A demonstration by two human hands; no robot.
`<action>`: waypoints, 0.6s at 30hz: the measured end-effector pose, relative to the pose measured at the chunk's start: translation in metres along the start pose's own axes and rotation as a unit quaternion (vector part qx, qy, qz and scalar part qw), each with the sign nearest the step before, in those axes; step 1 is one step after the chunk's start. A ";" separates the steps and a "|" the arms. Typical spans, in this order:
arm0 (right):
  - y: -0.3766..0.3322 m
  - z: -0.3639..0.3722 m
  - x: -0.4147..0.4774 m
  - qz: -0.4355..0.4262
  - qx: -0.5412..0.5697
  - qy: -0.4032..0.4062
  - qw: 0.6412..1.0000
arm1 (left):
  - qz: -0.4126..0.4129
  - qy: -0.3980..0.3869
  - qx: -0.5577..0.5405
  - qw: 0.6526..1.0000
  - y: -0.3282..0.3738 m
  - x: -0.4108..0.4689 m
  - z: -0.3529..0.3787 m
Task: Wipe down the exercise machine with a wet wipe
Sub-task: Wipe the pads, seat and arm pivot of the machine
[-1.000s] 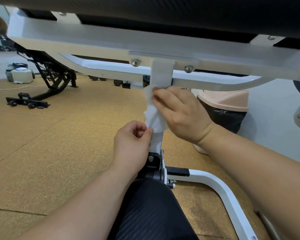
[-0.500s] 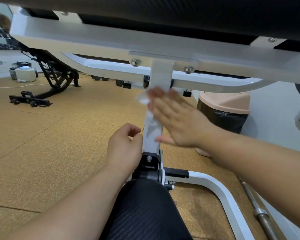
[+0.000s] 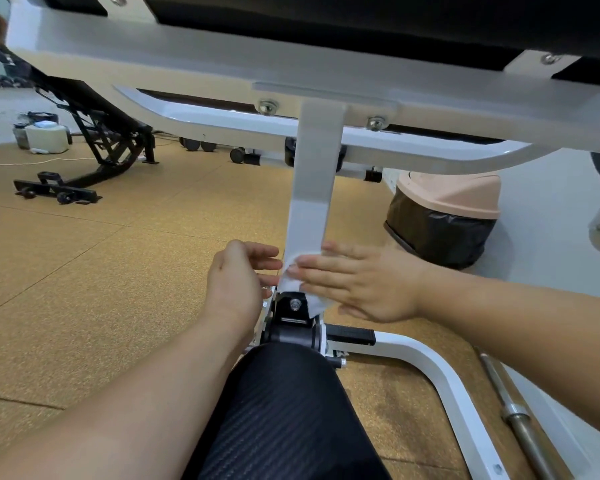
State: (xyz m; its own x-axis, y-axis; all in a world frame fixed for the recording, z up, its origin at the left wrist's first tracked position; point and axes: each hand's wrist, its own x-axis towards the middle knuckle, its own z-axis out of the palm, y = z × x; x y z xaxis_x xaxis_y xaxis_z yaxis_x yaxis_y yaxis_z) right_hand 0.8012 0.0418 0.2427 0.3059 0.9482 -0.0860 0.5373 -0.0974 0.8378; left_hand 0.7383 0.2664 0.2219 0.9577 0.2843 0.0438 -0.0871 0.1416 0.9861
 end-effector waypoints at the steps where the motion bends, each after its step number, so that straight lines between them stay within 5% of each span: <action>1: 0.004 -0.003 0.000 -0.014 0.005 -0.002 1.000 | 0.001 0.000 0.004 1.000 0.000 0.000 0.001; 8: 0.050 -0.038 0.020 0.250 -0.062 0.067 0.964 | -0.006 -0.007 0.014 1.000 0.000 -0.003 0.000; 14: -0.022 -0.004 0.010 0.021 -0.050 -0.018 0.998 | -0.031 -0.009 -0.014 0.999 0.000 0.001 0.000; 18: 0.032 -0.026 0.010 0.152 -0.042 0.040 0.987 | -0.036 -0.030 -0.022 0.999 -0.001 0.004 0.003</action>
State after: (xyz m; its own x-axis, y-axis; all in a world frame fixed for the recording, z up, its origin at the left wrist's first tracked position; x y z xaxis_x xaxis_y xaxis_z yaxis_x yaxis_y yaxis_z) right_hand 0.8009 0.0559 0.2830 0.3784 0.9000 0.2165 0.3627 -0.3593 0.8599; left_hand 0.7433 0.2645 0.2213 0.9765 0.2151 -0.0167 -0.0276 0.2016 0.9791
